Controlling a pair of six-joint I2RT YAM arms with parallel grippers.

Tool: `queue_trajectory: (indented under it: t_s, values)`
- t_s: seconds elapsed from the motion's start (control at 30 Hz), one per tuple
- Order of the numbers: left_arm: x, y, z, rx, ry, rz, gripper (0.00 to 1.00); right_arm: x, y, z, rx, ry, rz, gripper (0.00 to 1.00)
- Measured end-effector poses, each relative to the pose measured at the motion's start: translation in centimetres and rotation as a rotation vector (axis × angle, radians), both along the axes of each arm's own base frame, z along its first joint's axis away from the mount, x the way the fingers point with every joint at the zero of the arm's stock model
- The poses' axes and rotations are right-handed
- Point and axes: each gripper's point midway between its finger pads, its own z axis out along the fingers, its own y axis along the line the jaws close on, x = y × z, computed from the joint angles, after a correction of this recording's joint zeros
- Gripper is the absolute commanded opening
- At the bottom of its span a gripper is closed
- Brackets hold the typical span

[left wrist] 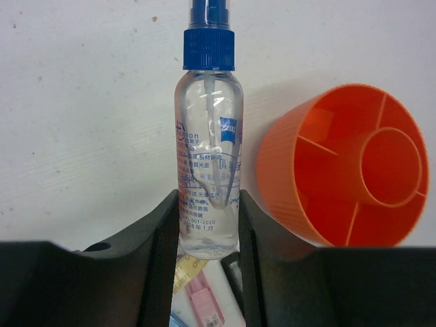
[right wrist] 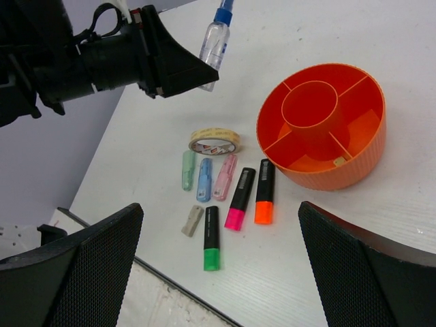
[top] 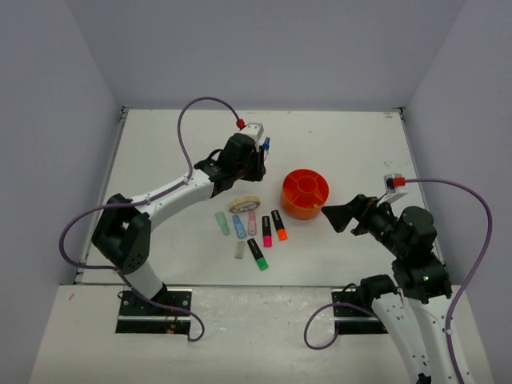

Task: Sort the stationery into containers
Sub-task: Pick up the stationery from the center of the board, then place the stationery in the storage box.

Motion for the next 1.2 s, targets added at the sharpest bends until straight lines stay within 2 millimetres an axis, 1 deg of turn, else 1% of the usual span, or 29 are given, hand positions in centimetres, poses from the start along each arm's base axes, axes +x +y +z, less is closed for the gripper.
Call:
queue_trajectory:
  t_s: [0.1, 0.2, 0.27, 0.37, 0.4, 0.47, 0.57, 0.63, 0.73, 0.77, 0.83, 0.87, 0.9, 0.93, 0.97, 1.03, 1.07, 1.13, 1.17, 1.2]
  values:
    - [-2.0, -0.2, 1.7, -0.08, -0.023, -0.068, 0.0, 0.5, 0.5, 0.2, 0.017, 0.009, 0.021, 0.99]
    - [-4.3, -1.2, 4.7, -0.202, -0.076, -0.177, 0.0, 1.3, 1.5, 0.5, 0.046, 0.037, 0.063, 0.99]
    - [-6.1, -1.9, 6.7, -0.286, -0.118, -0.265, 0.0, 2.0, 2.3, 1.0, 0.07, 0.05, 0.098, 0.99]
    - [-8.7, -3.0, 9.1, -0.407, -0.161, -0.399, 0.0, 2.9, 3.3, 1.9, 0.101, 0.063, 0.136, 0.99]
    - [-9.7, -3.5, 9.5, -0.448, -0.165, -0.451, 0.0, 3.3, 3.5, 2.4, 0.108, 0.063, 0.143, 0.99]
    - [-11.0, -4.1, 9.4, -0.495, -0.156, -0.514, 0.0, 4.0, 4.2, 3.5, 0.126, 0.055, 0.168, 0.99]
    - [-13.0, -4.7, 8.6, -0.543, -0.116, -0.592, 0.0, 5.0, 5.4, 5.0, 0.154, 0.045, 0.215, 0.99]
    - [-14.1, -5.1, 8.6, -0.568, -0.098, -0.639, 0.0, 5.4, 6.3, 5.0, 0.162, 0.06, 0.245, 0.96]
    - [-15.5, -5.9, 9.4, -0.605, -0.106, -0.712, 0.0, 5.9, 7.8, 4.5, 0.162, 0.096, 0.286, 0.92]
    - [-15.9, -6.2, 9.7, -0.614, -0.114, -0.735, 0.0, 6.0, 8.3, 4.3, 0.163, 0.111, 0.297, 0.89]
    - [-16.7, -6.6, 10.3, -0.63, -0.128, -0.775, 0.0, 6.3, 8.9, 3.7, 0.167, 0.142, 0.308, 0.79]
    - [-17.0, -6.7, 10.5, -0.635, -0.133, -0.791, 0.0, 6.3, 9.2, 3.4, 0.171, 0.156, 0.31, 0.7]
    - [-17.3, -6.8, 10.6, -0.639, -0.135, -0.802, 0.0, 6.3, 9.3, 3.4, 0.177, 0.159, 0.315, 0.55]
    - [-17.4, -6.9, 10.7, -0.642, -0.139, -0.811, 0.0, 6.3, 9.5, 3.4, 0.184, 0.157, 0.32, 0.44]
    - [-17.5, -7.0, 10.8, -0.644, -0.141, -0.815, 0.0, 6.2, 9.8, 3.5, 0.195, 0.155, 0.329, 0.37]
    - [-17.5, -7.0, 10.6, -0.642, -0.136, -0.817, 0.0, 5.8, 10.3, 4.0, 0.216, 0.139, 0.357, 0.28]
    - [-17.5, -7.0, 10.5, -0.642, -0.133, -0.819, 0.0, 5.8, 10.5, 4.3, 0.225, 0.127, 0.369, 0.21]
    - [-17.6, -7.0, 10.3, -0.641, -0.12, -0.82, 0.01, 6.0, 10.6, 4.6, 0.23, 0.099, 0.374, 0.0]
    - [-17.5, -7.0, 10.3, -0.641, -0.121, -0.818, 0.06, 6.0, 10.5, 4.5, 0.231, 0.097, 0.372, 0.0]
    - [-17.5, -7.0, 10.2, -0.637, -0.12, -0.814, 0.16, 6.1, 10.5, 4.5, 0.232, 0.091, 0.371, 0.0]
